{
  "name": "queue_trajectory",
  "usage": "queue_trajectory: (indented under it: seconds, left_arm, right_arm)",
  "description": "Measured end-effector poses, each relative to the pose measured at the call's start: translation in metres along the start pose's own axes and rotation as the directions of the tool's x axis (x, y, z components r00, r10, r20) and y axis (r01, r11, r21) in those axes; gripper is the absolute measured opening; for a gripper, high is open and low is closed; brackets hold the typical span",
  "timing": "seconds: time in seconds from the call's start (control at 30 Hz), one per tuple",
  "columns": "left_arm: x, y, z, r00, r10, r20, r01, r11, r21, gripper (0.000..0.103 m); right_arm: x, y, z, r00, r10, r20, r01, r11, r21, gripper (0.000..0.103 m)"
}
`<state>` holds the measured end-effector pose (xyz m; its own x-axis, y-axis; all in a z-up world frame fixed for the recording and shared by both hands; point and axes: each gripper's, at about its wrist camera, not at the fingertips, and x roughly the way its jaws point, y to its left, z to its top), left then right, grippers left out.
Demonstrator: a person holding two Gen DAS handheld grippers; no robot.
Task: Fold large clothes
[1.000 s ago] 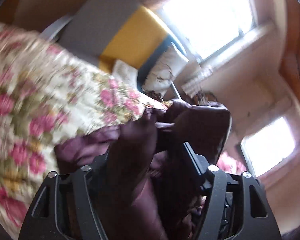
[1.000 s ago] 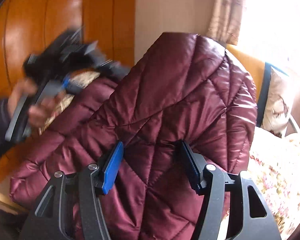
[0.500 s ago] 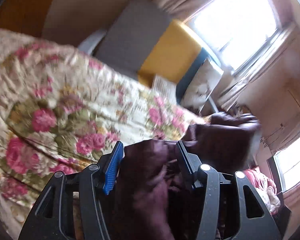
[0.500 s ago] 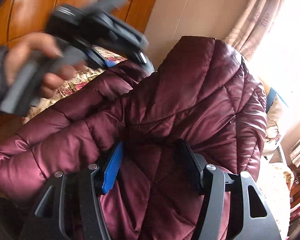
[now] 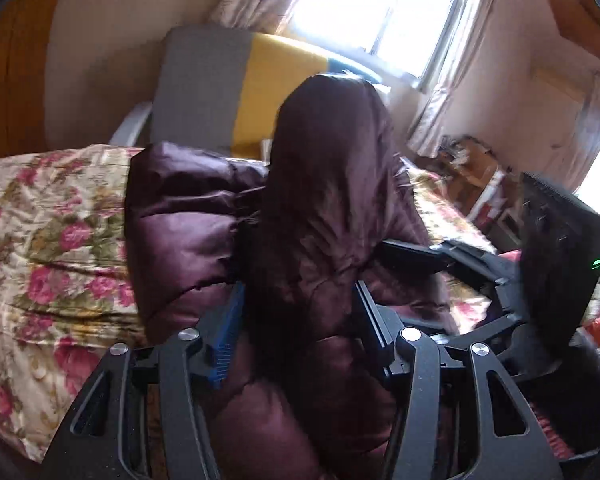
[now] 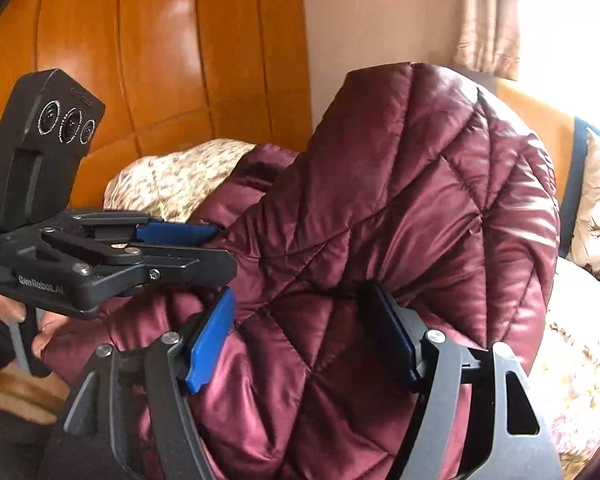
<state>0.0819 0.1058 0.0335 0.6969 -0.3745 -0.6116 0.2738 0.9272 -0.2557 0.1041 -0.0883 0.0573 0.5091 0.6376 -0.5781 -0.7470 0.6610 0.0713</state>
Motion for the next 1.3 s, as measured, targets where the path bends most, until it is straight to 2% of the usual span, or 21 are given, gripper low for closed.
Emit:
queue_trajectory:
  seconds: [0.03, 0.07, 0.13, 0.2, 0.27, 0.3, 0.37, 0.47, 0.5, 0.53, 0.63, 0.7, 0.83, 0.87, 0.93, 1.0, 1.07, 1.17, 1.2, 1.3]
  left_arm:
    - [0.004, -0.001, -0.002, 1.000, 0.027, -0.007, -0.027, 1.000, 0.013, 0.053]
    - [0.003, 0.000, -0.005, 1.000, 0.023, 0.007, -0.023, 1.000, 0.007, 0.053]
    - [0.001, 0.001, -0.009, 1.000, 0.023, 0.016, -0.023, 1.000, 0.005, 0.053]
    - [0.000, 0.003, -0.013, 0.999, 0.034, 0.029, -0.034, 0.999, -0.004, 0.053]
    - [-0.003, 0.002, -0.015, 0.998, 0.052, 0.047, -0.052, 0.999, -0.009, 0.053]
    - [-0.004, 0.001, -0.015, 0.996, 0.069, 0.059, -0.069, 0.998, -0.012, 0.053]
    - [-0.010, -0.008, -0.017, 0.992, 0.098, 0.080, -0.097, 0.995, -0.008, 0.053]
    - [-0.018, -0.018, -0.022, 0.980, 0.155, 0.121, -0.157, 0.988, 0.005, 0.054]
    - [-0.020, -0.021, -0.024, 0.974, 0.180, 0.139, -0.183, 0.983, 0.008, 0.057]
    - [-0.023, -0.022, -0.026, 0.960, 0.230, 0.163, -0.235, 0.972, 0.010, 0.060]
    - [-0.028, -0.022, -0.031, 0.928, 0.318, 0.193, -0.324, 0.946, 0.001, 0.066]
    - [-0.023, -0.015, -0.033, 0.913, 0.372, 0.167, -0.376, 0.926, -0.007, 0.068]
    - [-0.012, 0.011, -0.039, 0.911, 0.398, 0.107, -0.392, 0.917, -0.076, 0.070]
    - [-0.010, 0.019, -0.042, 0.919, 0.384, 0.088, -0.374, 0.920, -0.114, 0.070]
    - [-0.006, 0.031, -0.042, 0.936, 0.347, 0.062, -0.333, 0.928, -0.169, 0.070]
    - [-0.005, 0.036, -0.040, 0.950, 0.305, 0.060, -0.290, 0.939, -0.184, 0.070]
    - [-0.005, 0.029, -0.038, 0.951, 0.304, 0.056, -0.294, 0.945, -0.144, 0.073]
    - [-0.005, 0.027, -0.035, 0.961, 0.274, 0.044, -0.266, 0.955, -0.134, 0.078]
    - [-0.007, 0.027, -0.034, 0.965, 0.257, 0.046, -0.248, 0.959, -0.138, 0.082]
    - [-0.013, 0.023, -0.034, 0.972, 0.229, 0.056, -0.219, 0.965, -0.146, 0.091]
  right_arm:
    - [-0.006, -0.005, 0.005, 1.000, 0.025, 0.000, -0.025, 1.000, 0.003, 0.078]
    - [-0.013, -0.012, 0.009, 0.995, 0.094, -0.015, -0.093, 0.995, 0.019, 0.083]
    - [-0.027, -0.021, 0.016, 0.993, 0.118, -0.019, -0.117, 0.993, 0.019, 0.084]
    - [-0.043, -0.032, 0.025, 0.993, 0.117, 0.011, -0.117, 0.992, 0.044, 0.085]
    - [-0.059, -0.043, 0.036, 0.991, 0.100, 0.085, -0.108, 0.989, 0.099, 0.085]
    - [-0.066, -0.048, 0.045, 0.991, 0.065, 0.121, -0.079, 0.989, 0.121, 0.085]
    - [-0.066, -0.053, 0.063, 0.991, 0.004, 0.136, -0.023, 0.989, 0.144, 0.084]
    - [-0.038, -0.053, 0.088, 0.993, -0.095, 0.070, 0.085, 0.988, 0.133, 0.083]
    - [-0.025, -0.053, 0.094, 0.992, -0.123, 0.031, 0.118, 0.986, 0.120, 0.083]
    - [-0.011, -0.052, 0.098, 0.990, -0.140, -0.008, 0.140, 0.985, 0.104, 0.083]
    - [0.036, -0.056, 0.102, 0.979, -0.146, -0.140, 0.161, 0.982, 0.100, 0.085]
    - [0.060, -0.057, 0.105, 0.971, -0.143, -0.194, 0.164, 0.981, 0.099, 0.086]
    - [0.113, -0.043, 0.112, 0.936, -0.204, -0.288, 0.215, 0.977, 0.008, 0.089]
    - [0.126, -0.043, 0.103, 0.925, -0.228, -0.305, 0.232, 0.972, -0.023, 0.091]
    - [0.151, -0.052, 0.093, 0.917, -0.201, -0.344, 0.218, 0.976, 0.014, 0.092]
    - [0.149, -0.066, 0.090, 0.928, -0.138, -0.346, 0.177, 0.981, 0.083, 0.092]
    - [0.137, -0.070, 0.089, 0.937, -0.125, -0.325, 0.165, 0.981, 0.098, 0.093]
    - [0.120, -0.063, 0.093, 0.965, -0.095, -0.243, 0.129, 0.983, 0.129, 0.094]
    - [0.107, -0.064, 0.095, 0.973, -0.086, -0.214, 0.119, 0.983, 0.143, 0.098]
    - [0.074, -0.063, 0.096, 0.990, -0.072, -0.119, 0.092, 0.981, 0.173, 0.101]
